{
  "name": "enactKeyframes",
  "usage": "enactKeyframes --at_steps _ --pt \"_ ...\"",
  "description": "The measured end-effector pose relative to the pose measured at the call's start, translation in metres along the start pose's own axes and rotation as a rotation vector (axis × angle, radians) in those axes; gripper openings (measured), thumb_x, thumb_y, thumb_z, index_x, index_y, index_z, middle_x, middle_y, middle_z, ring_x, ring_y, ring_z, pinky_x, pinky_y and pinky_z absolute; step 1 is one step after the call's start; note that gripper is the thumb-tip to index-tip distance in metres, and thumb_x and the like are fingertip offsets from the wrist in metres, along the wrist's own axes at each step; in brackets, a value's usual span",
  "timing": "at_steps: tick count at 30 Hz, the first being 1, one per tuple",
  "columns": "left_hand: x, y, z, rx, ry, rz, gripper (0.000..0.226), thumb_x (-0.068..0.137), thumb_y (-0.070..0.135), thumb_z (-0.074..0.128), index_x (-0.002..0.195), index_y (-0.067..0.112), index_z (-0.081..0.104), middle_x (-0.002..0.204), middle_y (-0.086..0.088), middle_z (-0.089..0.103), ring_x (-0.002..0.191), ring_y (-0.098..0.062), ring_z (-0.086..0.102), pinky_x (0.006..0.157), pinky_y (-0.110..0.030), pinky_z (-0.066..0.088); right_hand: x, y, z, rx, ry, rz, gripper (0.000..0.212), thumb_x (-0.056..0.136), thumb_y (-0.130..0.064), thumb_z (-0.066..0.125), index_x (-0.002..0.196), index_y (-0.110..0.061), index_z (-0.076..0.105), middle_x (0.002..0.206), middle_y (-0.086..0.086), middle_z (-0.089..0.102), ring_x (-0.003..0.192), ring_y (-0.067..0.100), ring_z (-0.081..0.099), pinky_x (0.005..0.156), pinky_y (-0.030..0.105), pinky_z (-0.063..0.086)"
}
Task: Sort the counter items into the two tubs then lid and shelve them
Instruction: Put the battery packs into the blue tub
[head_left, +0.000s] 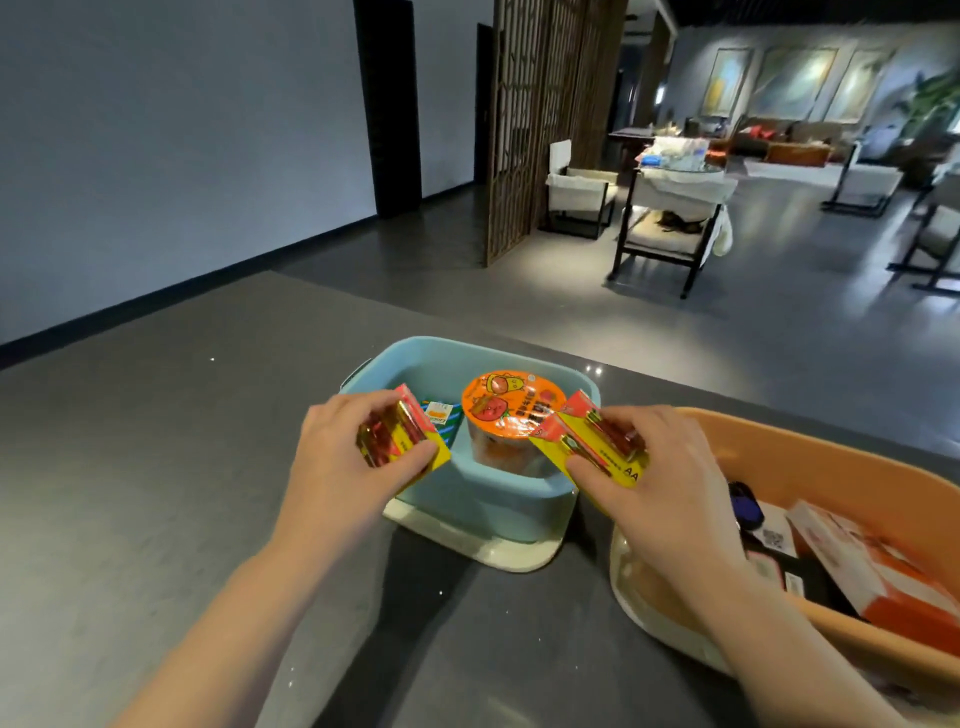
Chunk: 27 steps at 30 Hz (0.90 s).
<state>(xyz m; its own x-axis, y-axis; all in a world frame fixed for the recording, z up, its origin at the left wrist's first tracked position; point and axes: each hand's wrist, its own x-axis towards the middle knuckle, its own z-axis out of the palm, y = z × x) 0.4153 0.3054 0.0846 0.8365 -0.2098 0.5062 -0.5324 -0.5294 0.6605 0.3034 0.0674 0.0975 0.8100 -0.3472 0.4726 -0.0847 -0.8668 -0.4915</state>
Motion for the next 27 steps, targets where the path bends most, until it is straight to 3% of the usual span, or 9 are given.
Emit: enactKeyframes --at_steps 3,5,10,13,15,21,27 --pt "0.039 -0.019 0.009 0.02 -0.086 0.045 0.052 0.064 0.04 0.08 0.111 0.036 0.06 0.099 0.027 0.05 0.101 -0.006 0.041 0.081 -0.003 0.029 0.018 -0.011 0.02 -0.013 0.0 0.039 0.048 0.072 -0.048 0.073 0.114 -0.028 0.061 0.101 -0.013 0.055 0.094 0.007 0.046 0.078 0.021 0.031" --pt "0.074 -0.038 0.018 0.083 -0.171 0.098 0.053 0.064 0.041 0.081 0.112 0.034 0.06 0.1 0.018 0.053 0.1 -0.008 0.041 0.078 -0.009 0.028 0.031 -0.018 0.035 -0.034 0.01 0.06 0.048 0.073 -0.046 0.074 0.115 -0.027 0.061 0.103 -0.011 0.055 0.097 0.01 0.047 0.079 0.022 0.032" --pt "0.153 -0.087 0.05 0.242 -0.565 0.173 0.05 0.06 0.046 0.08 0.105 0.028 0.064 0.097 0.008 0.057 0.096 -0.013 0.048 0.081 -0.03 0.044 0.052 -0.038 0.065 -0.041 0.034 0.125 0.049 0.075 -0.05 0.07 0.12 -0.033 0.057 0.108 -0.018 0.053 0.101 0.001 0.041 0.081 0.01 0.025" --pt "0.179 -0.105 0.076 0.374 -0.751 0.261 0.046 0.061 0.044 0.076 0.103 0.027 0.063 0.098 0.007 0.06 0.096 -0.014 0.055 0.079 -0.03 0.047 0.06 -0.046 0.084 -0.055 0.026 0.174 0.051 0.075 -0.052 0.069 0.121 -0.034 0.056 0.109 -0.019 0.051 0.103 0.0 0.04 0.082 0.015 0.028" --pt "0.188 -0.112 0.095 0.497 -0.865 0.32 0.05 0.062 0.045 0.074 0.105 0.024 0.06 0.102 0.002 0.058 0.097 -0.019 0.055 0.079 -0.031 0.047 0.065 -0.05 0.094 -0.074 0.018 0.198 0.051 0.074 -0.053 0.07 0.119 -0.033 0.057 0.109 -0.018 0.05 0.1 0.0 0.04 0.078 0.01 0.028" --pt "0.185 -0.124 0.128 0.694 -1.023 0.408 0.038 0.069 0.04 0.071 0.096 0.018 0.056 0.105 -0.006 0.061 0.096 -0.03 0.061 0.068 -0.033 0.045 0.074 -0.062 0.116 -0.083 0.062 0.189 0.047 0.071 -0.051 0.073 0.113 -0.031 0.061 0.097 -0.023 0.049 0.091 0.0 0.043 0.084 0.002 0.028" --pt "0.181 -0.126 0.127 0.707 -1.045 0.46 0.035 0.083 0.033 0.059 0.111 0.015 0.05 0.116 -0.01 0.058 0.105 -0.033 0.059 0.077 -0.039 0.046 0.082 -0.07 0.138 -0.113 0.071 0.182 0.047 0.07 -0.047 0.077 0.111 -0.029 0.063 0.1 -0.018 0.055 0.092 -0.003 0.04 0.079 0.01 0.03"
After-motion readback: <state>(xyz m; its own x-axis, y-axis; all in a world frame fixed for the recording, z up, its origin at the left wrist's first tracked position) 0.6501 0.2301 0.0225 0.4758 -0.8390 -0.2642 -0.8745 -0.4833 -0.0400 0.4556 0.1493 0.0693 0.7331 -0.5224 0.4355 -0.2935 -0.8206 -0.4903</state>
